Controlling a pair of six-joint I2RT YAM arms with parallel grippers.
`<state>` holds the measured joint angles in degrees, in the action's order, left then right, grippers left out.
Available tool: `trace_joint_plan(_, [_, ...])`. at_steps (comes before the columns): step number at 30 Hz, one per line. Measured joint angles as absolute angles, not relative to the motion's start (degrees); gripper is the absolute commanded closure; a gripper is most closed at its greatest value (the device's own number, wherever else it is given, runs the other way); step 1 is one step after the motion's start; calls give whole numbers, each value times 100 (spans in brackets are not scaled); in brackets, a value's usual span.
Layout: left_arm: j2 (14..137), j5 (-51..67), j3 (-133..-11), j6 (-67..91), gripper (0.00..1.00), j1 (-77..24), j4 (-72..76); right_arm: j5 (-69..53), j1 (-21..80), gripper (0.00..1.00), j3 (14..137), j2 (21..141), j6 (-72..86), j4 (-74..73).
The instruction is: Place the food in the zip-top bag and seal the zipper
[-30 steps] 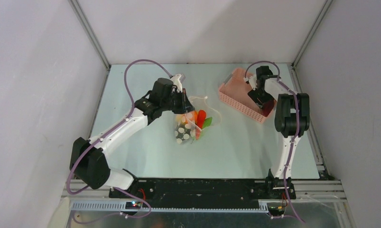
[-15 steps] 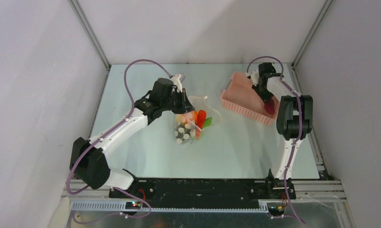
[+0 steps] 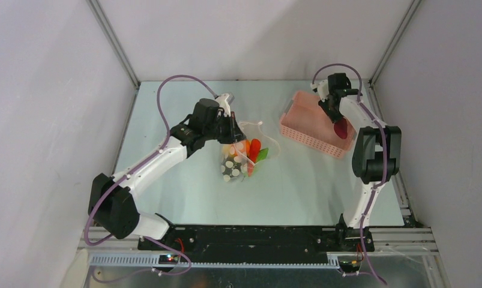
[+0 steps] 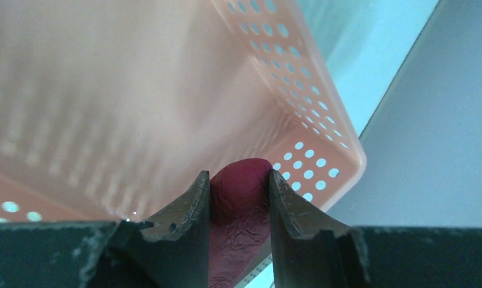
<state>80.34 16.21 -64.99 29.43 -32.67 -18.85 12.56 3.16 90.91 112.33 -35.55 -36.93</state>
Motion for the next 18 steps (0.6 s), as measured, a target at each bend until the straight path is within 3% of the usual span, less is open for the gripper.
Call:
trace_joint_plan(9, [8031, 1621, -6499, 2947, 100, -3267, -1879, 784, 554, 98, 8995, 10036, -2689, -3341])
trace_joint_plan(18, [8003, 1621, -6497, 2952, 100, -3267, -1879, -797, 882, 96, 8003, 7942, -1146, -2491])
